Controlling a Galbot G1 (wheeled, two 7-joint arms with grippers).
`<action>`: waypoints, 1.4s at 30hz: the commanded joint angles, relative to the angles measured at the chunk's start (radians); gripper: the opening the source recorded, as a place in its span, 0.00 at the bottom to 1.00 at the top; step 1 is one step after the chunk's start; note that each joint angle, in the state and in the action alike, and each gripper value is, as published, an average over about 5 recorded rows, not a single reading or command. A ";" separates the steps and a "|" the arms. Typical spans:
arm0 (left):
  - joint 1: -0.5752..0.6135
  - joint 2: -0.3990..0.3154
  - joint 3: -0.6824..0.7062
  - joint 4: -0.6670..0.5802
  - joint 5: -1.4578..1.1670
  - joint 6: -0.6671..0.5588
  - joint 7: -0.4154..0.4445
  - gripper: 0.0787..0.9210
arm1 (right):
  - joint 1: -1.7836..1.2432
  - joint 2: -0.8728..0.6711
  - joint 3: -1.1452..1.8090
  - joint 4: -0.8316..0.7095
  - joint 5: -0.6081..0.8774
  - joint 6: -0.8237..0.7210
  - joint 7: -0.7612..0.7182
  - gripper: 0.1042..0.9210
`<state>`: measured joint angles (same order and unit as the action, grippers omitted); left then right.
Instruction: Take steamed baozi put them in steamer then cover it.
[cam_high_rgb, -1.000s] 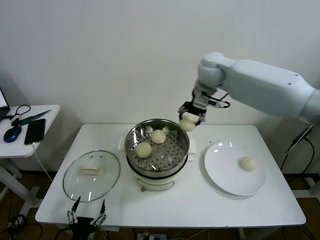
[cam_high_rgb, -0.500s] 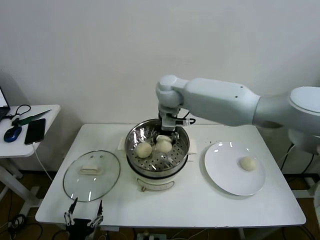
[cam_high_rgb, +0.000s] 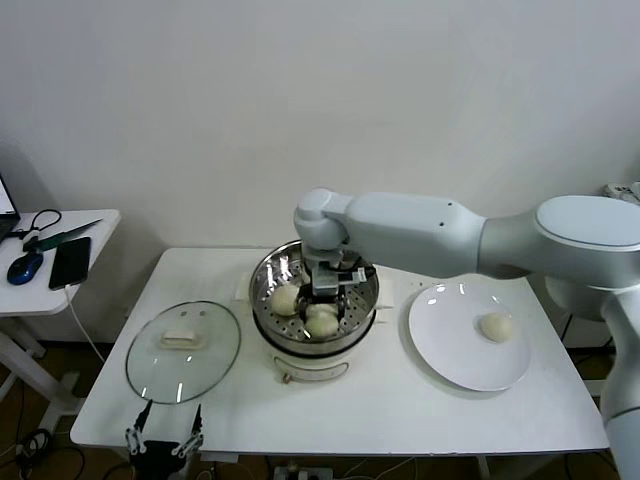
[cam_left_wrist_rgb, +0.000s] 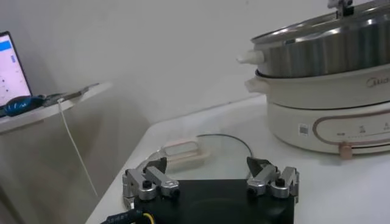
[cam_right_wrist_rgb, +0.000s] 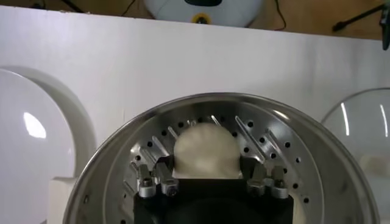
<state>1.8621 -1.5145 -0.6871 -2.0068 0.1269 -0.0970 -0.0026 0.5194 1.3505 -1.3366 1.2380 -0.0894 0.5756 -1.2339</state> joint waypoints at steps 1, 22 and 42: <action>-0.001 0.002 -0.001 0.005 -0.003 -0.001 0.000 0.88 | -0.027 0.017 -0.006 -0.007 -0.018 0.004 0.007 0.73; -0.002 0.007 0.003 -0.012 0.006 0.004 0.002 0.88 | 0.176 -0.247 0.019 -0.020 0.080 -0.096 0.099 0.88; -0.014 0.004 0.013 -0.037 0.017 0.015 0.006 0.88 | -0.188 -0.782 0.278 -0.106 0.153 -0.666 0.094 0.88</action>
<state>1.8477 -1.5095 -0.6748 -2.0386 0.1420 -0.0841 0.0027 0.5379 0.7615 -1.2104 1.1974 0.0517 0.0752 -1.1252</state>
